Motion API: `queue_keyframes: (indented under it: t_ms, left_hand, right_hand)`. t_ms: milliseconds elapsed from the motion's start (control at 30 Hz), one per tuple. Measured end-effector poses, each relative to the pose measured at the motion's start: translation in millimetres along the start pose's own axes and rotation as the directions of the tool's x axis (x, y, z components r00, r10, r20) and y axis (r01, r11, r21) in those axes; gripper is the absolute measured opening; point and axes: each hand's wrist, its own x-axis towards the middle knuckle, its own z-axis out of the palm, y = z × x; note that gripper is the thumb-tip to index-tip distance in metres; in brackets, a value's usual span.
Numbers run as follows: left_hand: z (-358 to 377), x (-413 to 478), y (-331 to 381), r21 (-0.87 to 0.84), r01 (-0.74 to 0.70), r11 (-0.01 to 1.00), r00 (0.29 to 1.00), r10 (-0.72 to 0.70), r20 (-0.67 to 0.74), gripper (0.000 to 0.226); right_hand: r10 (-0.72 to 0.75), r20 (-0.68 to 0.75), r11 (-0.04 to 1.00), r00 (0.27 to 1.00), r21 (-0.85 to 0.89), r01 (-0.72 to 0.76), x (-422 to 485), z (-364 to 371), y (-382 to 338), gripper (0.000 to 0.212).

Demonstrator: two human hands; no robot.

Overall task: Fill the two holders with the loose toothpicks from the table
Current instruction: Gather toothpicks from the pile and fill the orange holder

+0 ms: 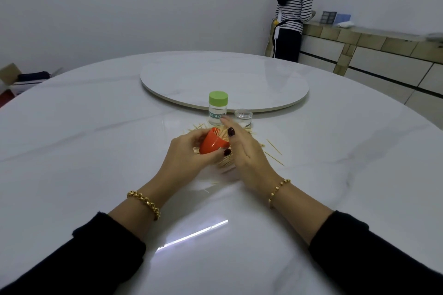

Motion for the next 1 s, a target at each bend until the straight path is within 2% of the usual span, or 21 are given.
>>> queue_keyframes:
  t_ms: [200, 400, 567, 700, 767, 867, 1000]
  left_hand:
    - [-1.9, 0.7, 0.7, 0.002, 0.012, 1.0, 1.0, -0.012, 0.008, 0.034]
    - [-1.0, -0.2, -0.9, 0.01, 0.008, 1.0, 1.0, -0.008, 0.009, 0.034]
    - [-0.1, -0.1, 0.7, -0.004, 0.01, 1.0, 1.0, -0.01, 0.017, 0.039]
    - [-0.3, 0.7, -0.8, 0.008, 0.024, 1.0, 0.999, -0.024, 0.023, 0.047]
    - [-0.4, 0.8, -2.2, 0.016, 0.037, 0.999, 0.999, -0.037, 0.026, 0.053]
    - [-0.6, 0.9, -3.0, 0.019, 0.047, 0.999, 0.998, -0.048, 0.036, 0.054]
    - [-0.4, 0.3, -0.3, 0.005, 0.054, 0.999, 0.998, -0.055, 0.029, 0.052]
  right_hand:
    - [-0.113, 0.042, 0.99, 0.993, -0.079, 0.116, -4.9, 3.3, -10.7, 0.057]
    - [-0.019, 0.078, 0.963, 0.997, -0.266, 0.04, 1.0, -1.9, 2.5, 0.056]
    - [-0.024, 0.039, 0.977, 0.999, -0.212, 0.032, 2.0, -16.5, 10.4, 0.047]
    - [0.067, 0.027, 0.967, 0.997, -0.247, -0.059, 0.2, -32.4, 20.7, 0.044]
    - [0.176, 0.036, 0.939, 0.984, -0.305, -0.157, -0.3, -42.3, 28.3, 0.043]
    - [0.361, 0.046, 0.862, 0.931, -0.397, -0.315, -3.4, -55.9, 36.5, 0.054]
    - [0.432, 0.031, 0.821, 0.901, -0.426, -0.379, -8.9, -64.7, 41.2, 0.059]
